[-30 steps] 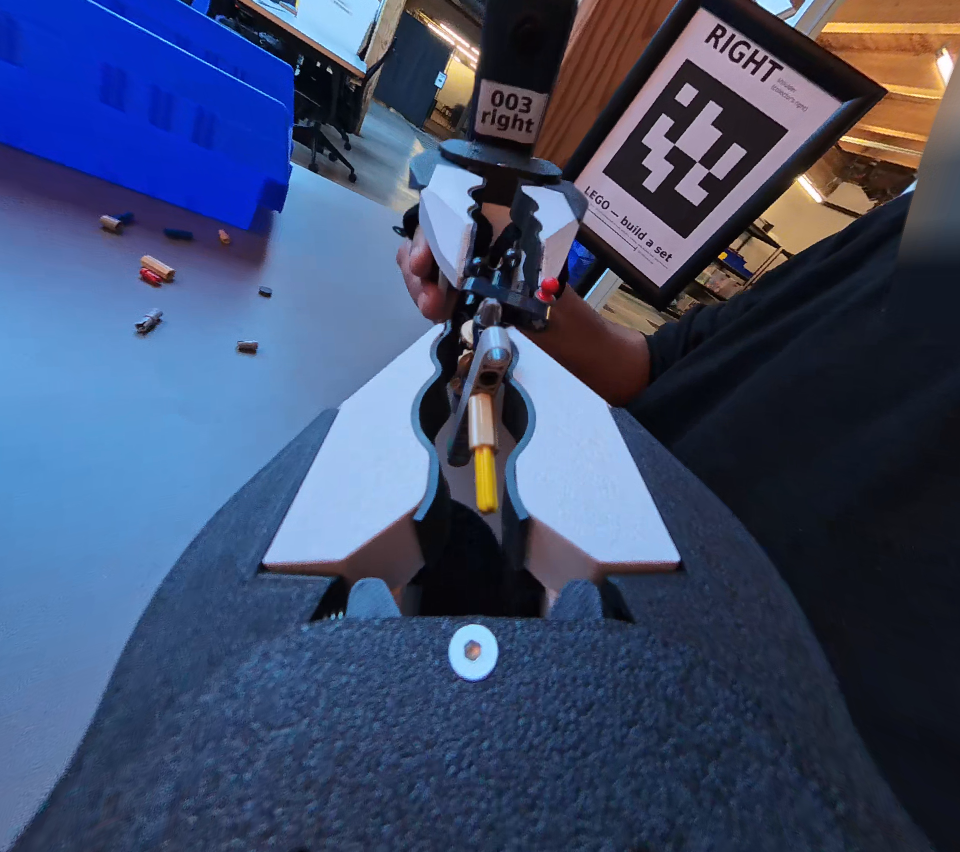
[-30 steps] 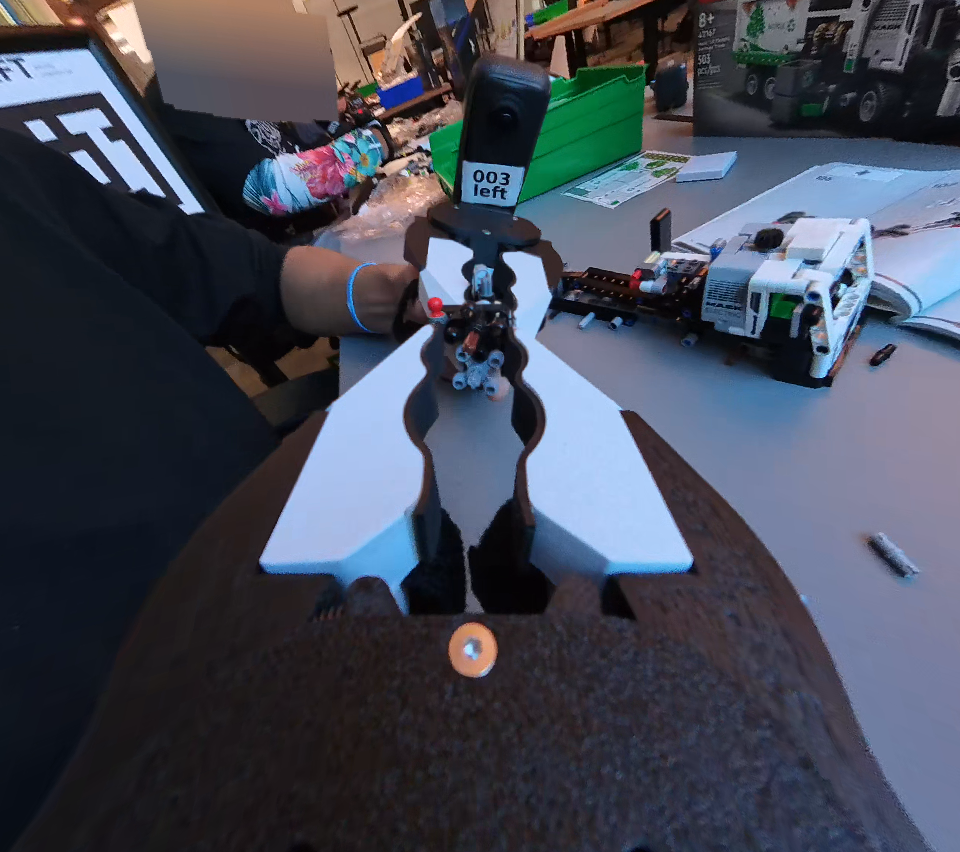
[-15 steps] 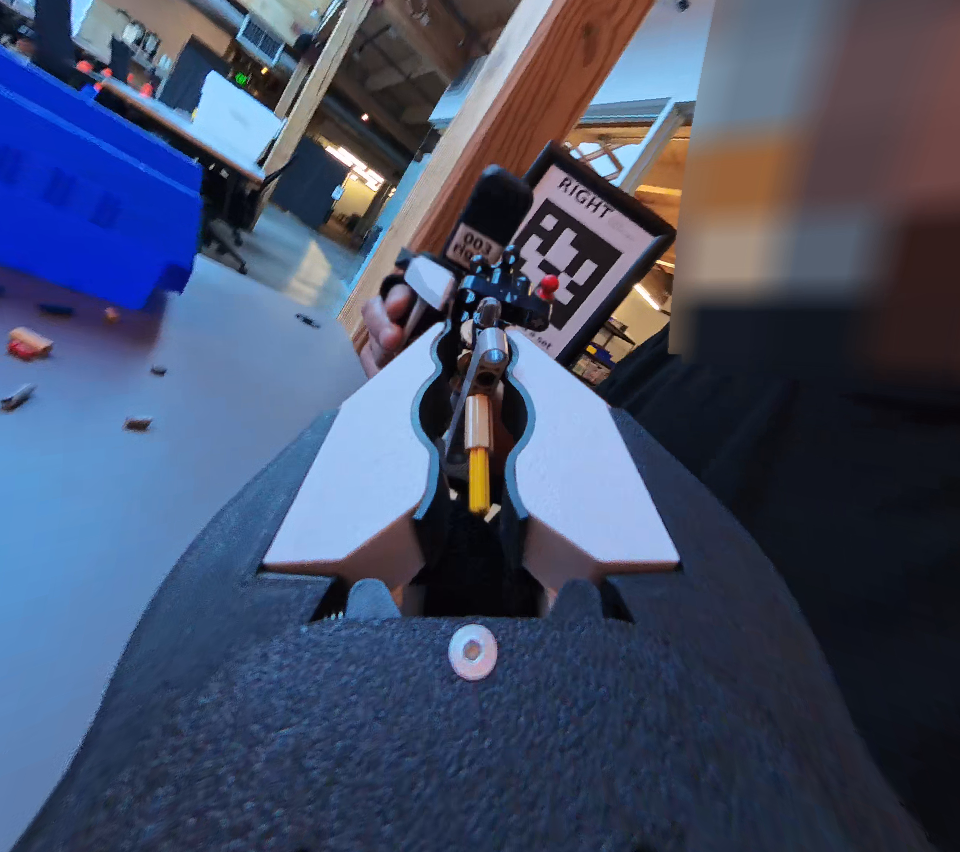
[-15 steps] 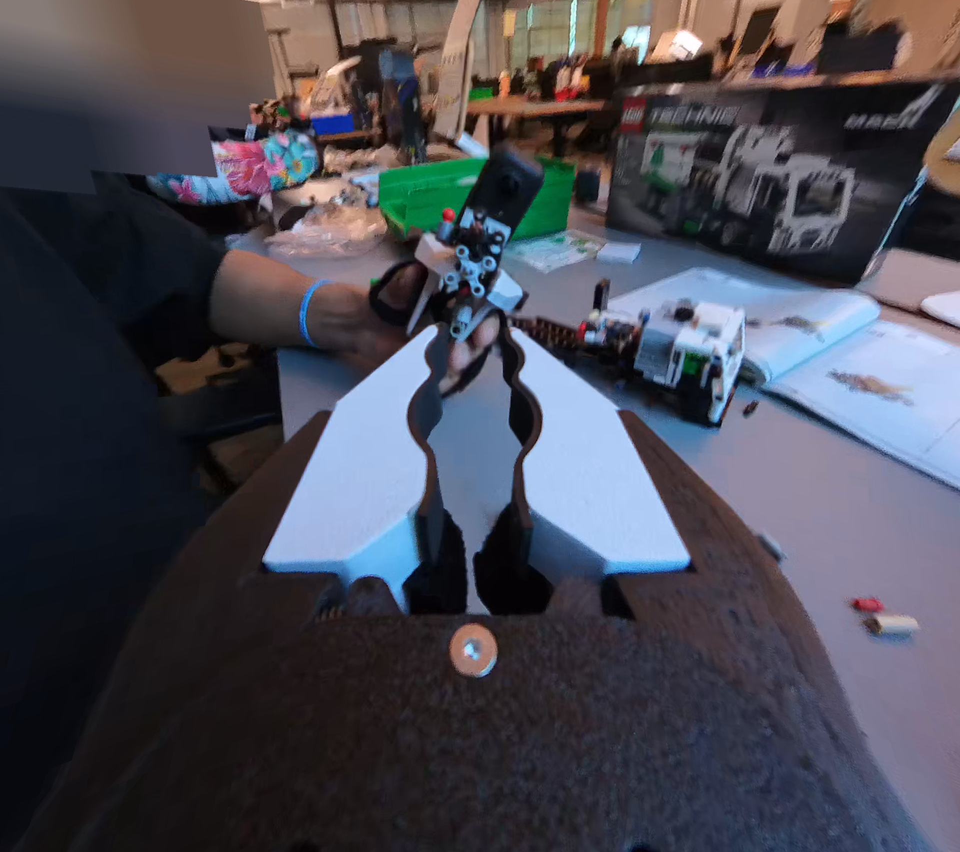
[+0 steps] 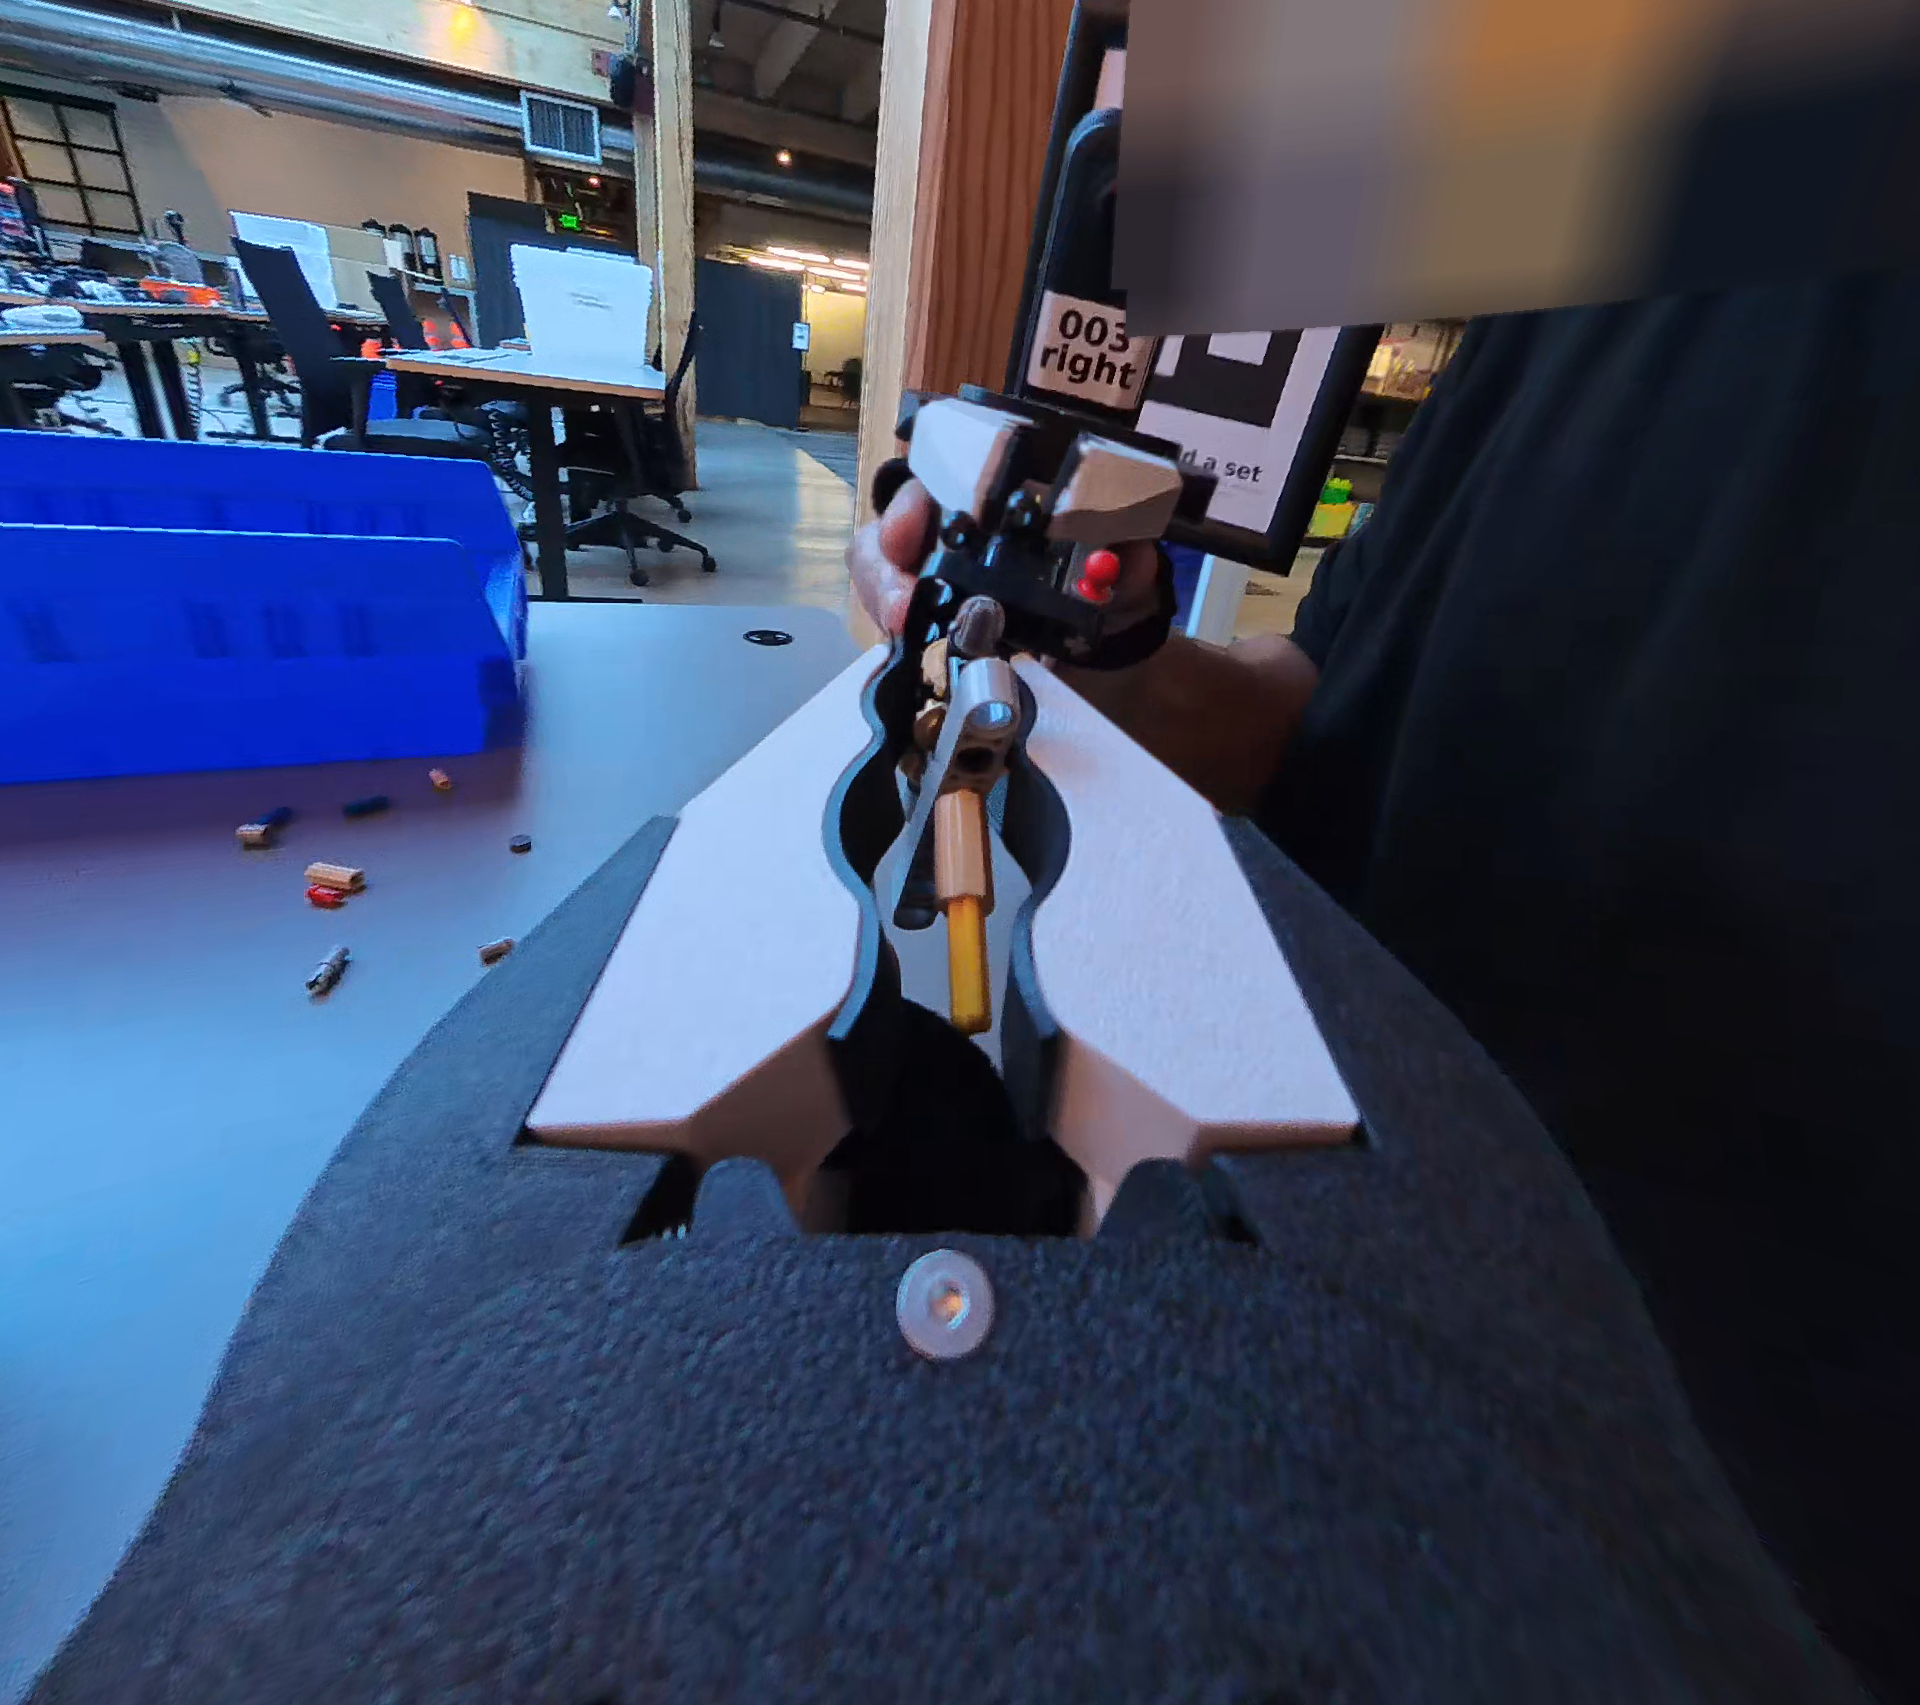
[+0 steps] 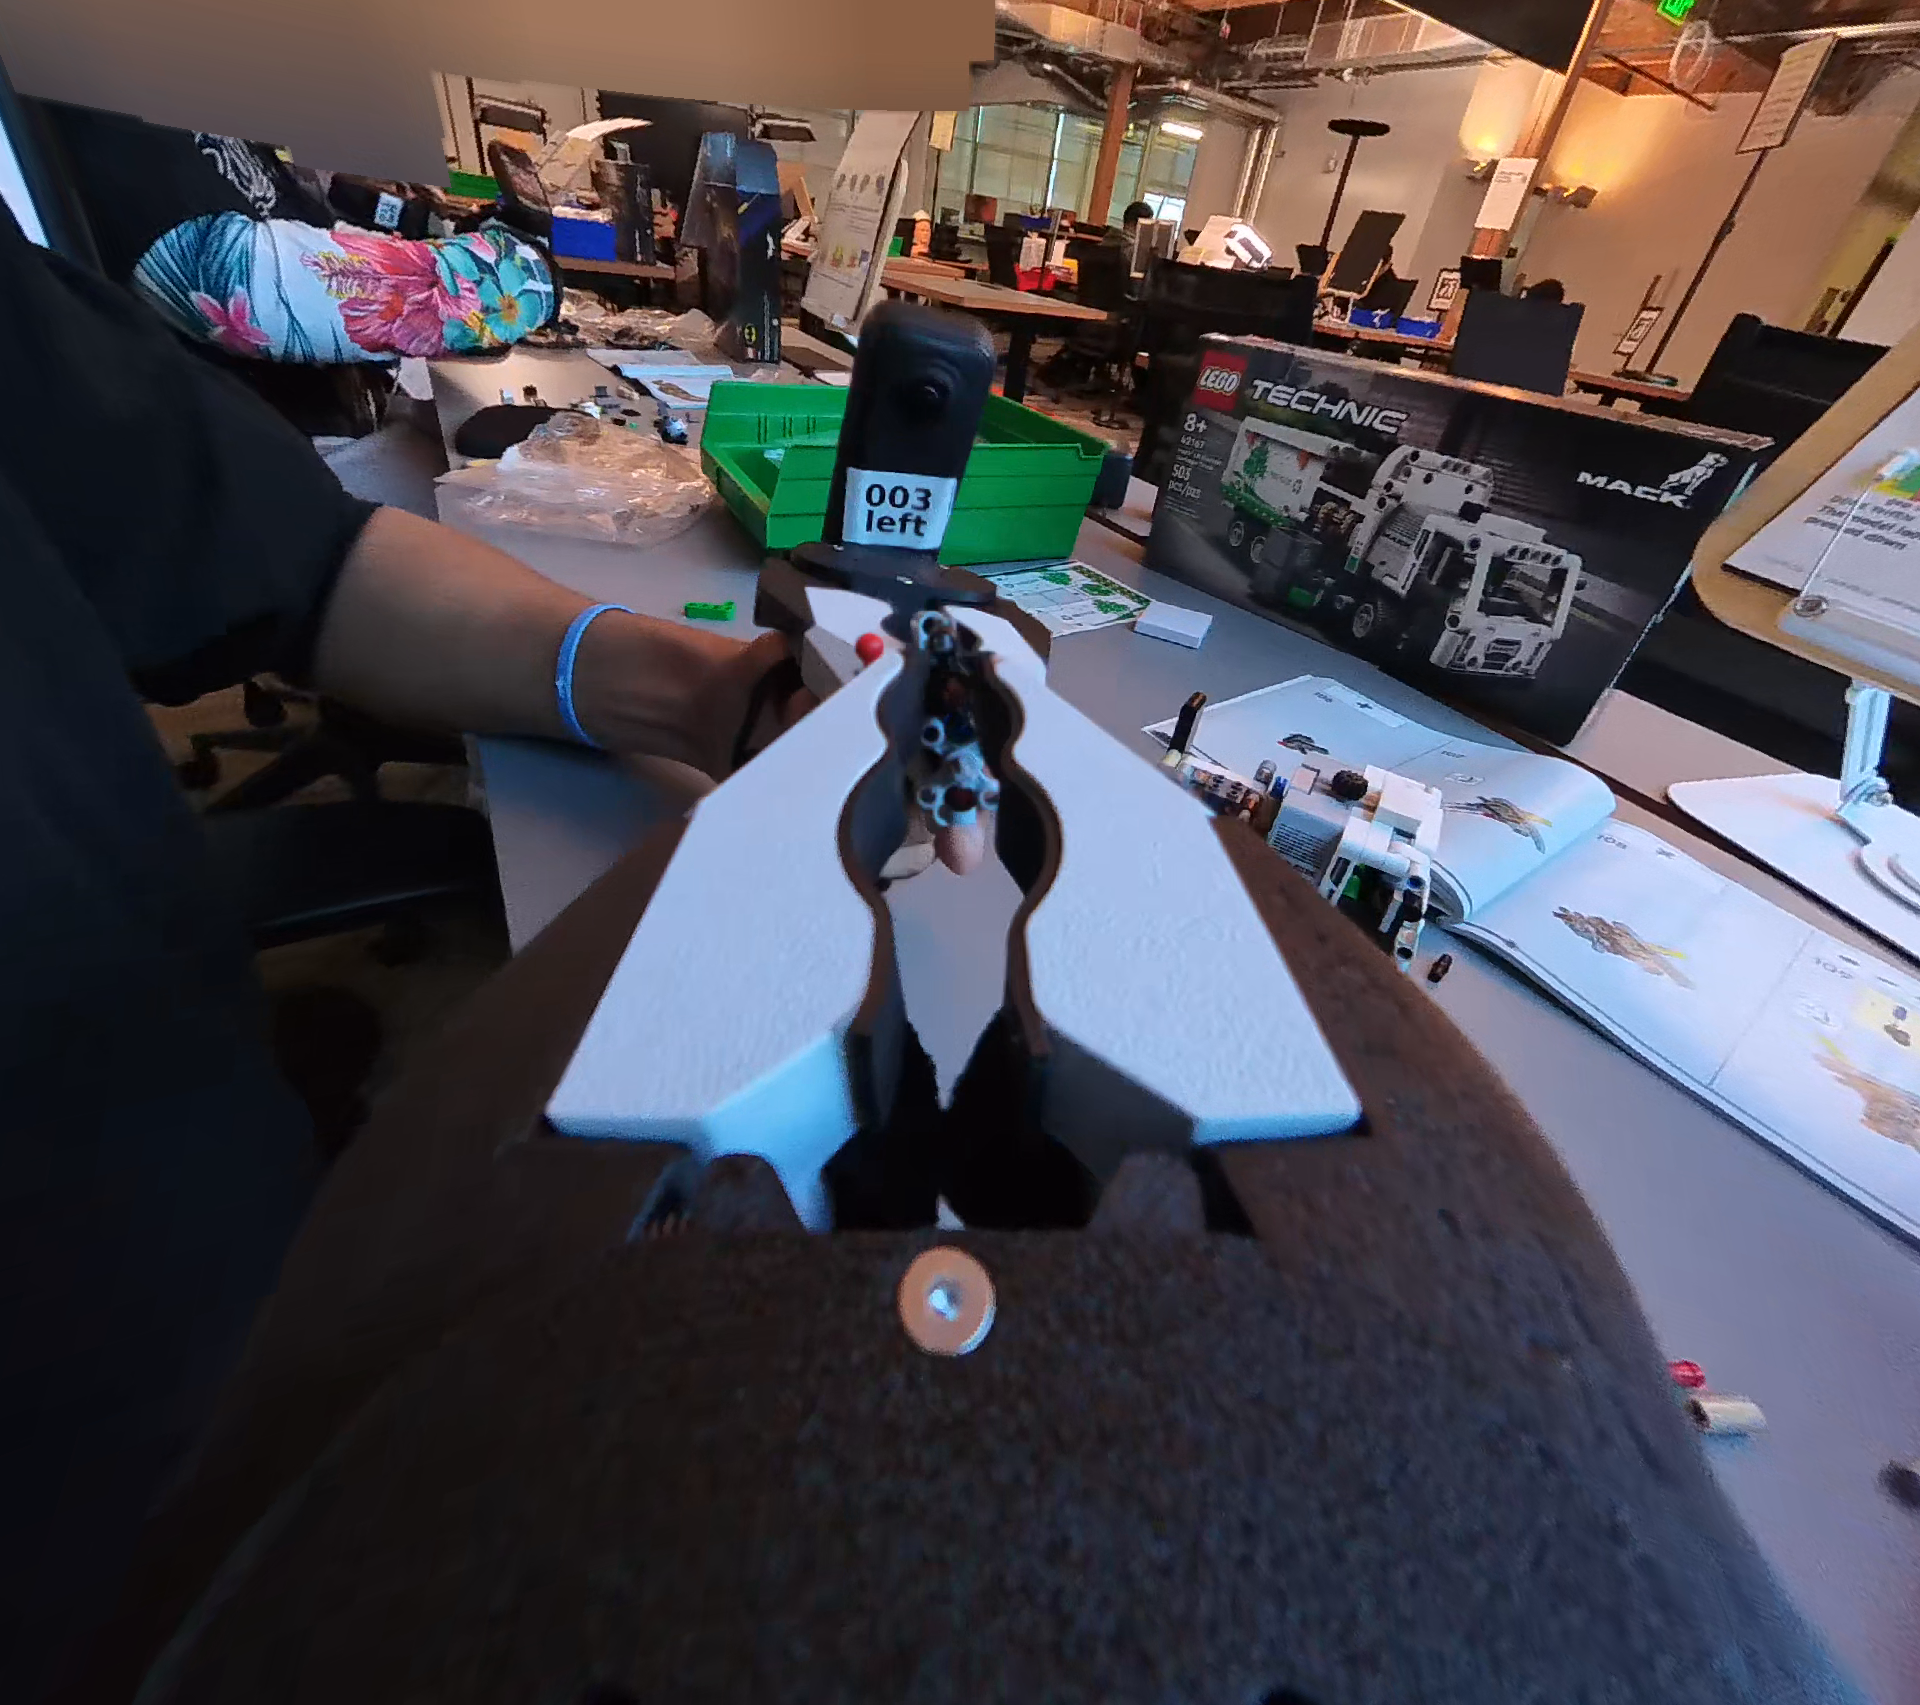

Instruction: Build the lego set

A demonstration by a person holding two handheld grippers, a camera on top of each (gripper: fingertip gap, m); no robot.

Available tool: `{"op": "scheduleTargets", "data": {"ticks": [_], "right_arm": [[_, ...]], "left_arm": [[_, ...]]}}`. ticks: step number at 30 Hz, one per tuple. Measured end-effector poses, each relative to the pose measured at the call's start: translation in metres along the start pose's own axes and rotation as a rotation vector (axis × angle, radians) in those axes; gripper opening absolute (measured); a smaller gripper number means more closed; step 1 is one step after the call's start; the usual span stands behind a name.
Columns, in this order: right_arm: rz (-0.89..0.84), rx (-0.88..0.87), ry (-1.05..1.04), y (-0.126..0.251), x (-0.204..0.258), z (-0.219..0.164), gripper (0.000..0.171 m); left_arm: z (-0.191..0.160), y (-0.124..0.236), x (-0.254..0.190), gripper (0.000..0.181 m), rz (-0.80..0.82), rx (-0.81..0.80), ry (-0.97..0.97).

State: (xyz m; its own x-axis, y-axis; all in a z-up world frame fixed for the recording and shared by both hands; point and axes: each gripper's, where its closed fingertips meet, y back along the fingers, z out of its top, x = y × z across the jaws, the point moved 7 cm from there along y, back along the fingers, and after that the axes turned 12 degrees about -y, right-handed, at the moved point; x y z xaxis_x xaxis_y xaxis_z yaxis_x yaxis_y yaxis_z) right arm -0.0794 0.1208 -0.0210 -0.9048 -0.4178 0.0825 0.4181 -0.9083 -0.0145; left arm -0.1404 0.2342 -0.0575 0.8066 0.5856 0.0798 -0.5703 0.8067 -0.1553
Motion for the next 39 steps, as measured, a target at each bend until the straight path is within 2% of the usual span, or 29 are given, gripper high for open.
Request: {"op": "scheduleTargets", "data": {"ticks": [4, 9, 12, 16, 21, 29, 31, 33, 34, 36, 39], "right_arm": [[0.011, 0.029, 0.004, 0.004, -0.005, -0.005, 0.004], [0.034, 0.111, -0.039, 0.01, -0.021, -0.025, 0.009], [0.051, 0.096, -0.042, 0.011, -0.023, -0.031, 0.008], [0.069, 0.093, -0.04, 0.011, -0.028, -0.037, 0.013], [0.084, 0.086, 0.022, 0.01, -0.027, -0.042, 0.012], [0.102, 0.119, -0.008, 0.019, -0.035, -0.042, 0.013], [0.077, 0.284, -0.06, 0.025, -0.046, -0.054, 0.019], [0.018, 0.548, -0.094, 0.03, -0.058, -0.082, 0.034], [-0.024, 0.616, -0.088, 0.032, -0.064, -0.092, 0.034], [-0.021, 0.664, -0.075, 0.032, -0.065, -0.103, 0.026], [-0.018, 0.742, -0.034, 0.029, -0.068, -0.115, 0.026]], "left_arm": [[-0.003, -0.001, 0.0, 0.011, 0.029, 0.043, -0.039], [-0.006, -0.003, 0.002, 0.011, 0.164, 0.214, -0.247], [-0.009, -0.004, 0.002, 0.011, 0.2, 0.302, -0.336], [-0.014, -0.004, 0.003, 0.011, 0.215, 0.368, -0.368], [-0.019, -0.004, 0.004, 0.011, 0.194, 0.398, -0.335], [-0.025, -0.004, 0.006, 0.011, 0.215, 0.447, -0.364], [-0.027, 0.0, 0.011, 0.011, 0.235, 0.475, -0.367], [-0.028, 0.004, 0.016, 0.011, 0.243, 0.487, -0.312], [-0.03, 0.005, 0.018, 0.011, 0.247, 0.493, -0.286], [-0.036, 0.007, 0.022, 0.011, 0.248, 0.536, -0.253], [-0.05, 0.007, 0.023, 0.011, 0.236, 0.631, -0.225]]}}
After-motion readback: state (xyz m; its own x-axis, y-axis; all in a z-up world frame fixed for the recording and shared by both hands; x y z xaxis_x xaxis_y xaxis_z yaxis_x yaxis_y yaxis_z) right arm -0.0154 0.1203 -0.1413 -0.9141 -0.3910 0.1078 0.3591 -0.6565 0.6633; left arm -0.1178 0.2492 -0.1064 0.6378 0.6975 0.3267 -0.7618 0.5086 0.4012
